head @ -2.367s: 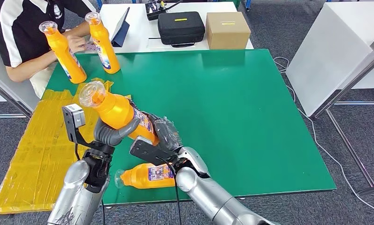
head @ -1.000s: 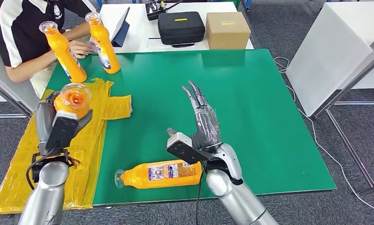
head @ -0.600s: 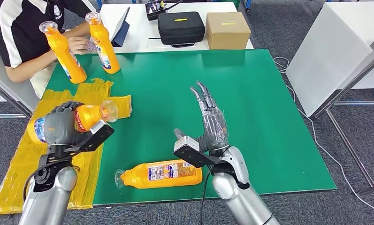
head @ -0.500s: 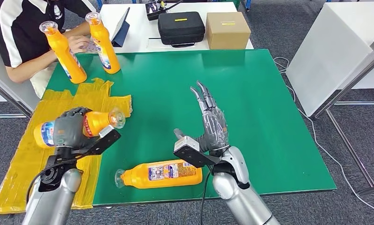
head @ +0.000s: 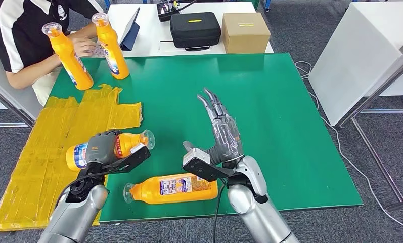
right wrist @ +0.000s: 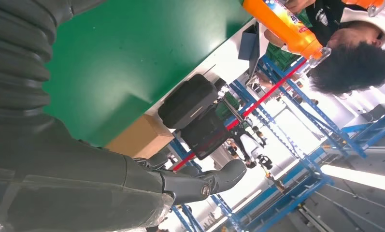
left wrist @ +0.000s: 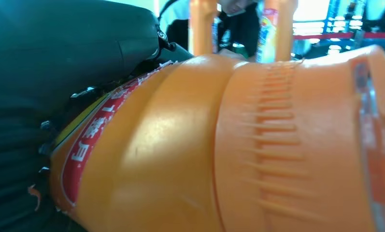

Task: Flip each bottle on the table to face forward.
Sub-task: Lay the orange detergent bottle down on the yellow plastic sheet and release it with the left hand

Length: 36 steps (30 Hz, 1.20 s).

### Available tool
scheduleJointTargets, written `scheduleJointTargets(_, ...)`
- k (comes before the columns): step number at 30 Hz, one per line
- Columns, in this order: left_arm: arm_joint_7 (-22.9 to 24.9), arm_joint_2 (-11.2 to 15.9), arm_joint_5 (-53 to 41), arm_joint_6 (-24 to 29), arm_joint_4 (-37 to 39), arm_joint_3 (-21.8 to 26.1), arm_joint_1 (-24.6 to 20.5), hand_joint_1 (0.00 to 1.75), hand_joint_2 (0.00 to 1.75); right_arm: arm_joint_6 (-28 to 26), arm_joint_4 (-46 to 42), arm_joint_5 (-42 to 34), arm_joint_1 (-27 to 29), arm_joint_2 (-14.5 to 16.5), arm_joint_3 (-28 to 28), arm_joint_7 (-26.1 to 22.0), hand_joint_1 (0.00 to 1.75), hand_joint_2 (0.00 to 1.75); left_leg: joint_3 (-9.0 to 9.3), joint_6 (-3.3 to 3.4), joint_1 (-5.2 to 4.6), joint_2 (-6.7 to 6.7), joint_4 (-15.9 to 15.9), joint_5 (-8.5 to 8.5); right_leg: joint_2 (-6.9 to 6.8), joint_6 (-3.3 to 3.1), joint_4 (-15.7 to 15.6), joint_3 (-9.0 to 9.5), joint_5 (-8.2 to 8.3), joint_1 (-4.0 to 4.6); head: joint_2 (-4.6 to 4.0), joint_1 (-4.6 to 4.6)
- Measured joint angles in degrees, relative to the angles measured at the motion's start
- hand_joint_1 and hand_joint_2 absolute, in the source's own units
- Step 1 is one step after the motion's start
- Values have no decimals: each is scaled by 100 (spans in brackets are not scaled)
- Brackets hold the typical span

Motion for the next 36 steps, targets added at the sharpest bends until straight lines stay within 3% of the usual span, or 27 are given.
scheduleJointTargets(3,-63,5,-35,-26,124,-70,-31,10,175,-2,0,-31,0,3,-9,42,0,175,0,0,-1,5,0,0,3,0,-1,0,0,0,0,0)
scheduleJointTargets(5,-144,4,-78,-72,214,-76,-51,0,175,-4,0,-60,-2,3,-8,88,0,175,0,0,-1,3,0,0,2,0,-1,0,0,0,0,0)
scheduleJointTargets(9,-273,-28,-182,-139,400,-43,-108,0,0,-5,0,-122,-27,1,4,185,0,175,0,0,-2,3,0,1,2,0,0,2,1,0,1,-1)
scheduleJointTargets(28,-496,-275,-269,-549,439,462,-63,0,0,86,0,-129,-55,20,78,325,0,175,1,0,-2,1,0,0,2,0,0,3,1,0,1,0)
scheduleJointTargets(32,-1130,-373,833,-1035,8,705,113,0,0,86,0,-89,-23,32,76,332,0,175,0,0,-2,1,0,0,2,0,0,2,1,0,0,-1)
scheduleJointTargets(36,-1832,-478,3246,-2042,-1195,947,521,0,0,71,0,19,87,10,76,333,0,175,-3,0,-3,4,0,-2,2,1,-1,-1,0,0,0,0)
